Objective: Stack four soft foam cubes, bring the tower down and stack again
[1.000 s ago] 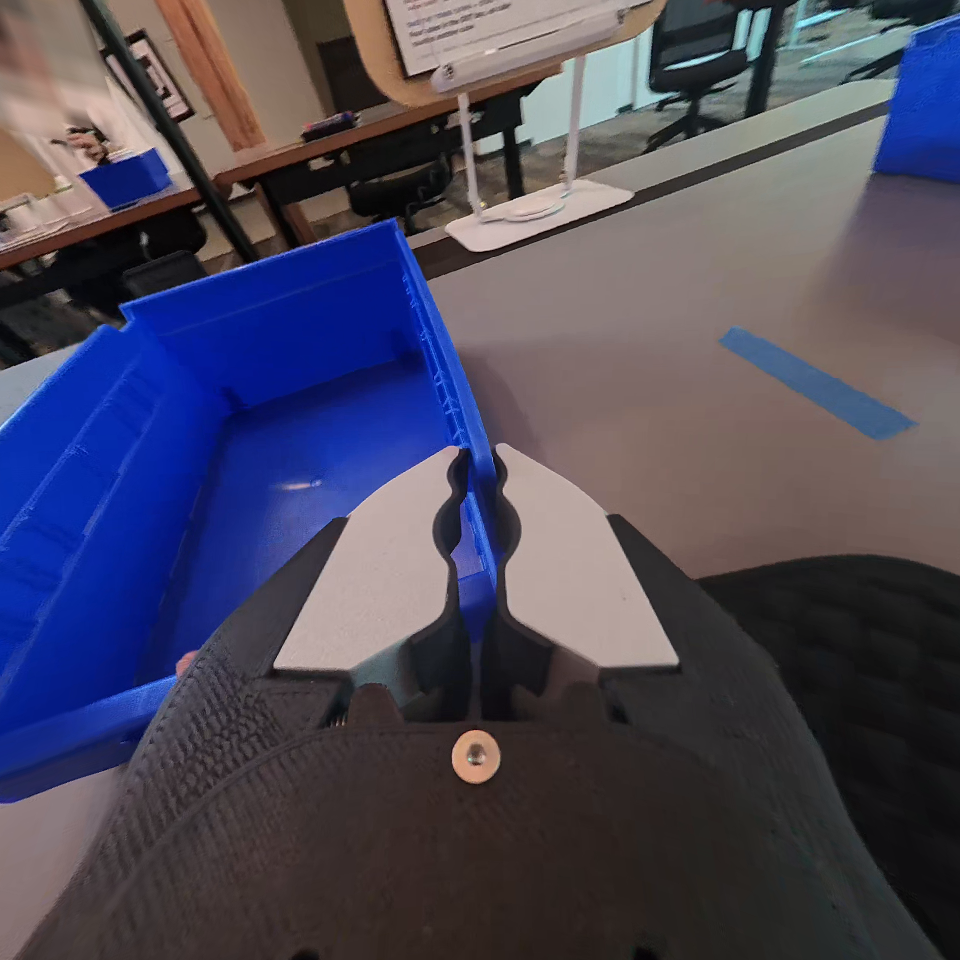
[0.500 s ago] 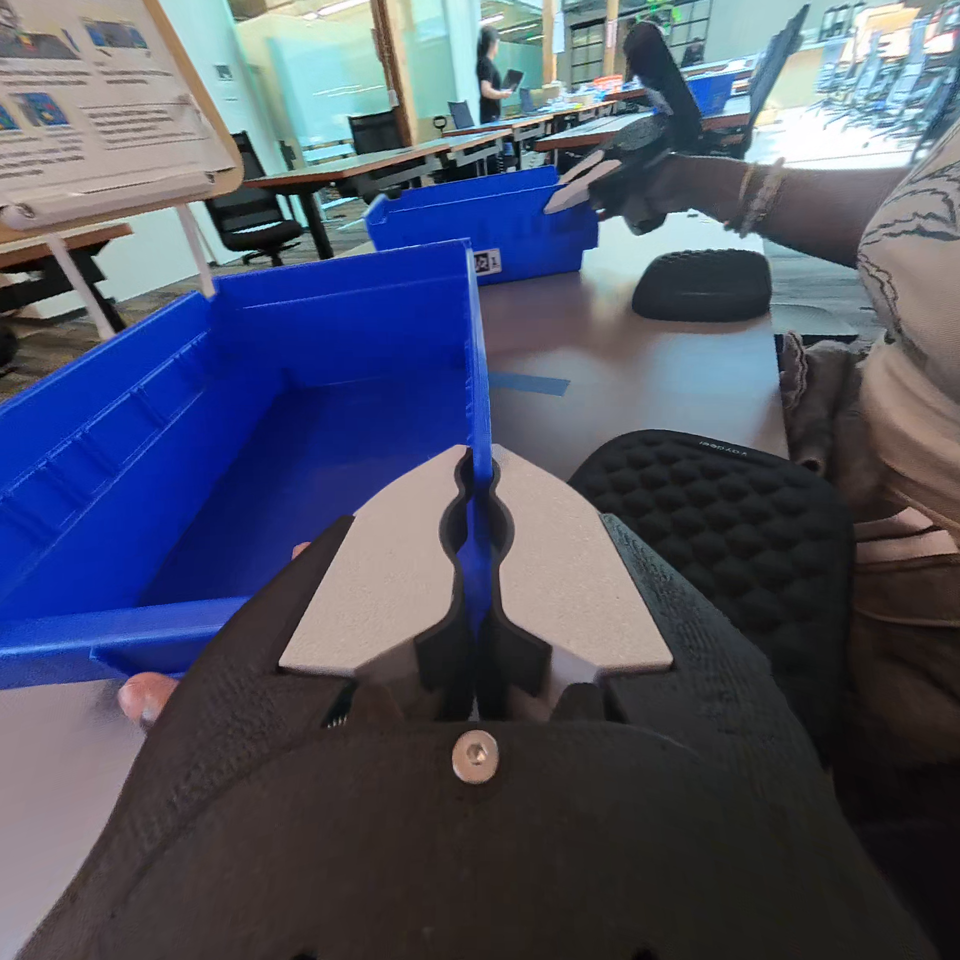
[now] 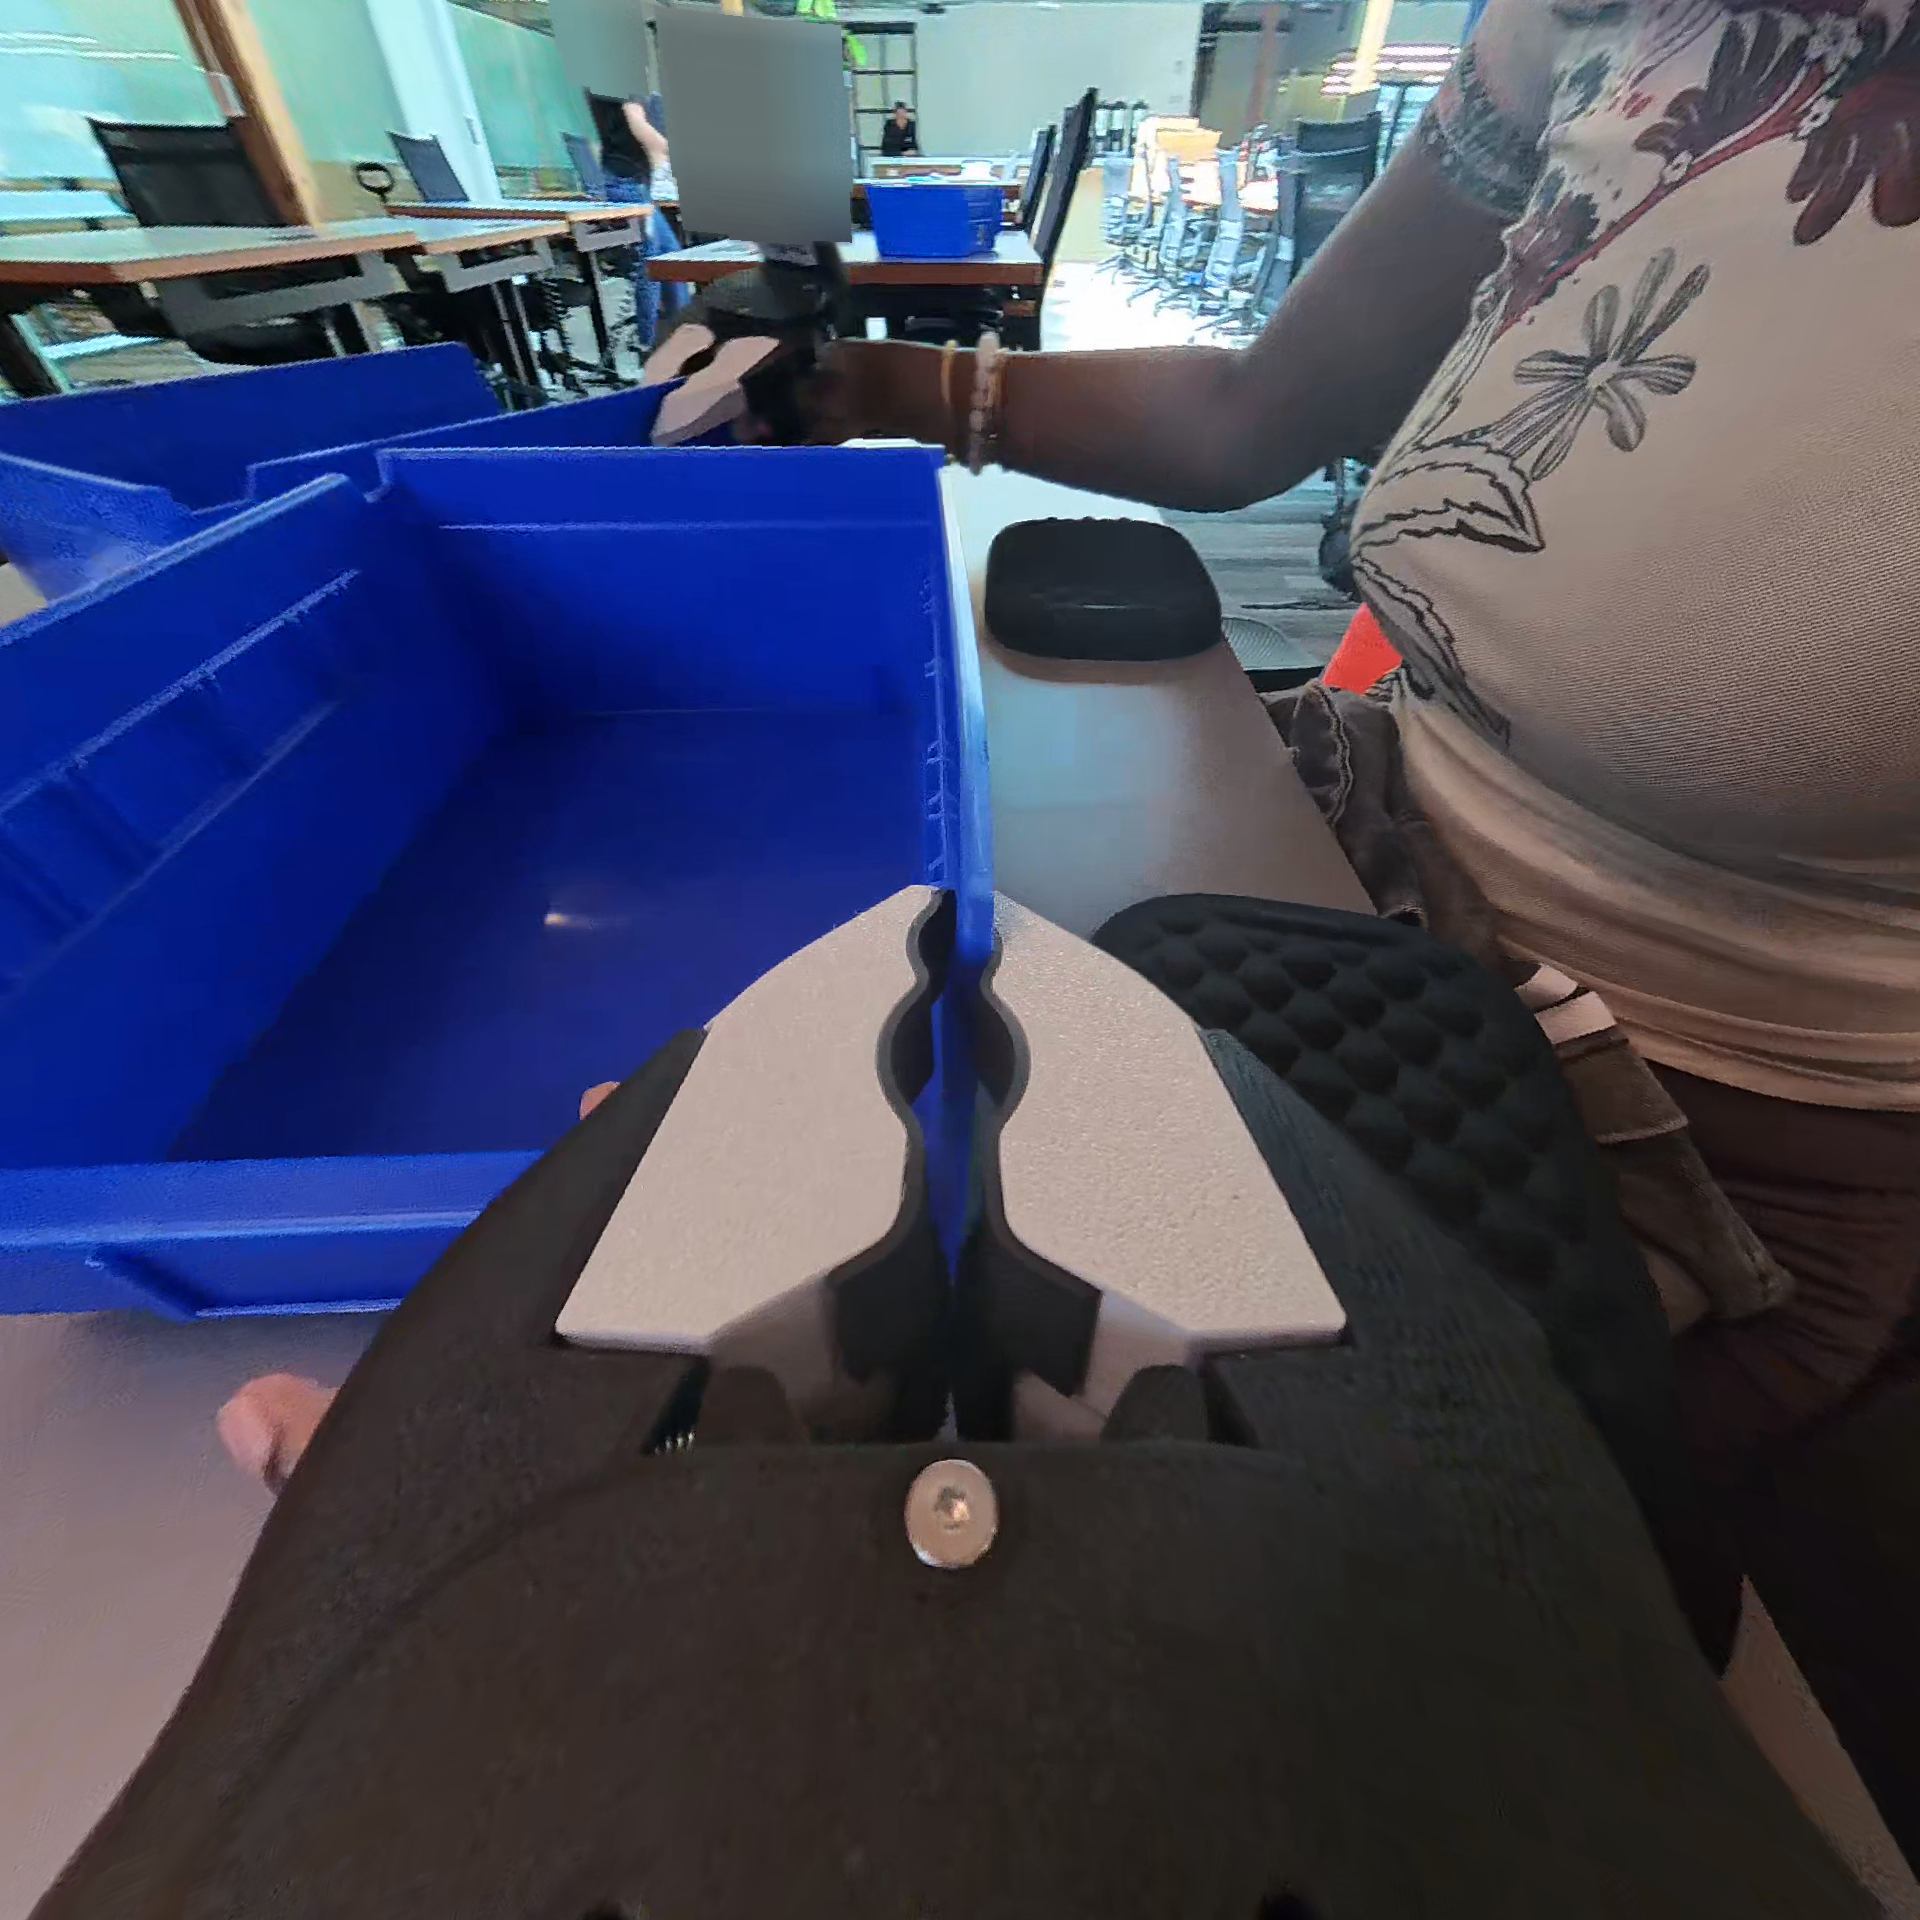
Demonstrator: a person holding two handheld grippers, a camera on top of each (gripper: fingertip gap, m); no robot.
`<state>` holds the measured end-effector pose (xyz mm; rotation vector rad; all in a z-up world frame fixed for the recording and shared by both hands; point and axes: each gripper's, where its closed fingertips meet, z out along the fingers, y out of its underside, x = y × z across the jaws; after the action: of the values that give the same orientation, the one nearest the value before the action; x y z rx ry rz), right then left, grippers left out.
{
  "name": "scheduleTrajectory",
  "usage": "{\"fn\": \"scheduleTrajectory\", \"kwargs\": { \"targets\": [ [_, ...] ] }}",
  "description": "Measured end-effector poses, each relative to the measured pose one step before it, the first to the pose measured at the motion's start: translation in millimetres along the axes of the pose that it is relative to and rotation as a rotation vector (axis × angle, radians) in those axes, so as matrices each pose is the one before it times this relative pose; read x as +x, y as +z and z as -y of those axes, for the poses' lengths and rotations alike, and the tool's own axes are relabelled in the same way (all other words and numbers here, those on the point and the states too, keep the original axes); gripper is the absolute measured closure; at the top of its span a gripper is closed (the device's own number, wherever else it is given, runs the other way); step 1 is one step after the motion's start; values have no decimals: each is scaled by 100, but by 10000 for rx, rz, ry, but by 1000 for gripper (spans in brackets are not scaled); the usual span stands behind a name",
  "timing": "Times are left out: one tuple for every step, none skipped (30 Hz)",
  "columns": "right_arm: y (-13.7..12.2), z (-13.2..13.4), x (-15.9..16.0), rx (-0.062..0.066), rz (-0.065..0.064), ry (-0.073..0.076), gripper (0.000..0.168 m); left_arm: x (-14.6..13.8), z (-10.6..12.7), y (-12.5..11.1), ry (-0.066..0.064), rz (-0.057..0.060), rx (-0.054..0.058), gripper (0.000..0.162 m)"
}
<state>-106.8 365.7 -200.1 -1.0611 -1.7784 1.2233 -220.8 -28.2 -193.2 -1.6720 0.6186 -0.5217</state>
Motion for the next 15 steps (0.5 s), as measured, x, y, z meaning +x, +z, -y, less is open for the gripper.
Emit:
{"fn": "scheduleTrajectory", "kwargs": {
  "targets": [
    [505,168,85,100,280,72,165,-43,94,460,4,-151,16,159],
    [492,173,121,105,263,81,165,15,87,477,-19,-171,15,159],
    [486,150,154,110,229,92,165,3,89,486,5,-154,7,159],
    [499,157,137,109,233,109,166,-33,89,471,31,-118,2,159],
    [496,145,71,103,278,127,166,-55,85,474,19,-89,6,159],
    [526,156,43,91,281,95,166,24,79,457,-7,-116,5,159],
    [555,148,45,75,248,50,166,7,81,451,43,-81,0,159],
    [586,163,61,55,222,32,166,-33,73,424,48,-17,6,159],
    [634,158,77,32,193,-1,166,0,80,409,18,-21,15,159],
    [659,156,103,18,165,-32,166,40,68,373,33,-28,20,159],
    [675,170,112,10,152,-42,166,58,52,322,37,-17,14,159],
    [678,156,134,8,138,-44,166,45,47,273,20,-2,0,159],
    [672,160,154,13,134,-39,166,60,36,269,33,6,0,159],
    [657,154,162,21,144,-22,166,68,48,243,33,12,4,159],
    [621,148,172,22,163,-3,166,62,38,231,21,12,6,159]
  ]
}}
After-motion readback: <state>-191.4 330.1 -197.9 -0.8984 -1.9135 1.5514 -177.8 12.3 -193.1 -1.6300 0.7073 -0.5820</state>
